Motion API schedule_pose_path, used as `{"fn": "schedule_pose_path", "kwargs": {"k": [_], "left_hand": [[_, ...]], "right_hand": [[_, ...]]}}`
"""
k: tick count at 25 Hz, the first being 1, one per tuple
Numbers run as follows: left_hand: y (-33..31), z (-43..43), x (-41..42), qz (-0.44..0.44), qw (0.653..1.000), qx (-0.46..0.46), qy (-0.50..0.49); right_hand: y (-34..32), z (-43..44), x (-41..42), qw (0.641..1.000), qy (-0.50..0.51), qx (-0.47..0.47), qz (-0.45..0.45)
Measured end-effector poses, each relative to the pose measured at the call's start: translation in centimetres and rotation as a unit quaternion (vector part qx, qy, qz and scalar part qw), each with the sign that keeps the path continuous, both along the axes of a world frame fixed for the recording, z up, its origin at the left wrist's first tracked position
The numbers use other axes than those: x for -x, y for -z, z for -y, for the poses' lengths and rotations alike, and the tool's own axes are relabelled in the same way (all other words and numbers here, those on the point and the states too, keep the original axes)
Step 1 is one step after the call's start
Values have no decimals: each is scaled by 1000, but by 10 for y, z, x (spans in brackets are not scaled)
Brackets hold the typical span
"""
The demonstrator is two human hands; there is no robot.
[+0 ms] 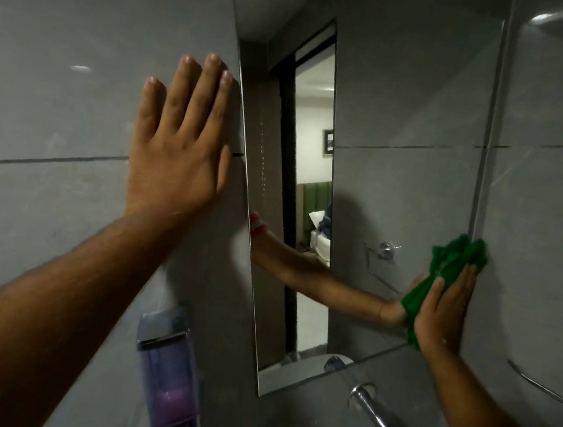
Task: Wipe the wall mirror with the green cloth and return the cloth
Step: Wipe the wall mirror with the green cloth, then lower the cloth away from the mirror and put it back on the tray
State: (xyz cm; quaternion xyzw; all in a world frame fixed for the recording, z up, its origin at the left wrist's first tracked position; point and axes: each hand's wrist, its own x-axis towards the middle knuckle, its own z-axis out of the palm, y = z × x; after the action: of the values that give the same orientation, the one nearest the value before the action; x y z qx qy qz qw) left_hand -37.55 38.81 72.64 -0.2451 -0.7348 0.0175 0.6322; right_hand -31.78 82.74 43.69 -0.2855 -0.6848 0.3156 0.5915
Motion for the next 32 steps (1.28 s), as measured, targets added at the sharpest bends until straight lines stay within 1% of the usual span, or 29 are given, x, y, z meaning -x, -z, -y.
{"fn": "schedule_pose_path", "kwargs": {"k": [3, 6, 8, 10, 12, 13, 14, 16, 18, 20, 22, 24, 25, 27, 28, 30, 32], "left_hand": [[-1, 0, 1, -3, 1000, -8, 1], [1, -1, 4, -7, 1000, -8, -5], [0, -2, 4, -8, 1000, -7, -7], [0, -2, 1, -10, 999, -18, -26], [-1, -5, -1, 15, 999, -48, -22], [1, -5, -5, 36, 997, -67, -11], [3, -2, -12, 60, 995, -84, 4], [4, 5, -25, 112, 989, -89, 49], [7, 24, -43, 160, 980, -83, 86], [18, 60, -61, 176, 979, -77, 68], [23, 105, -76, 184, 977, -107, 29], [22, 153, -93, 201, 963, -179, 6], [21, 168, -101, 207, 958, -198, 6], [37, 194, -117, 202, 962, -185, 16], [59, 207, -123, 208, 964, -165, 16], [131, 233, -134, 242, 962, -128, 6], [238, 258, -154, 309, 945, -111, -5]], "right_hand": [[64, 17, 5, 991, 8, 123, -48], [91, 23, 7, 984, 30, 162, -73], [88, 26, 1, 979, 50, 189, -52], [76, 34, -12, 979, 53, 192, -39], [59, 42, -21, 978, 66, 196, -26], [47, 52, -28, 980, 74, 179, -40], [25, 66, -34, 986, 63, 140, -65], [-38, 103, -42, 990, -6, 68, -125], [-107, 150, -52, 981, -95, 4, -172], [-169, 205, -64, 965, -150, -100, -190], [-222, 259, -71, 948, -170, -189, -191], [-263, 320, -73, 934, -198, -230, -188], [-275, 344, -74, 930, -204, -243, -184], [-274, 389, -79, 927, -219, -257, -160], [-261, 410, -84, 924, -234, -263, -149], [-216, 447, -95, 923, -253, -263, -125], [-141, 479, -111, 922, -275, -259, -90]]}}
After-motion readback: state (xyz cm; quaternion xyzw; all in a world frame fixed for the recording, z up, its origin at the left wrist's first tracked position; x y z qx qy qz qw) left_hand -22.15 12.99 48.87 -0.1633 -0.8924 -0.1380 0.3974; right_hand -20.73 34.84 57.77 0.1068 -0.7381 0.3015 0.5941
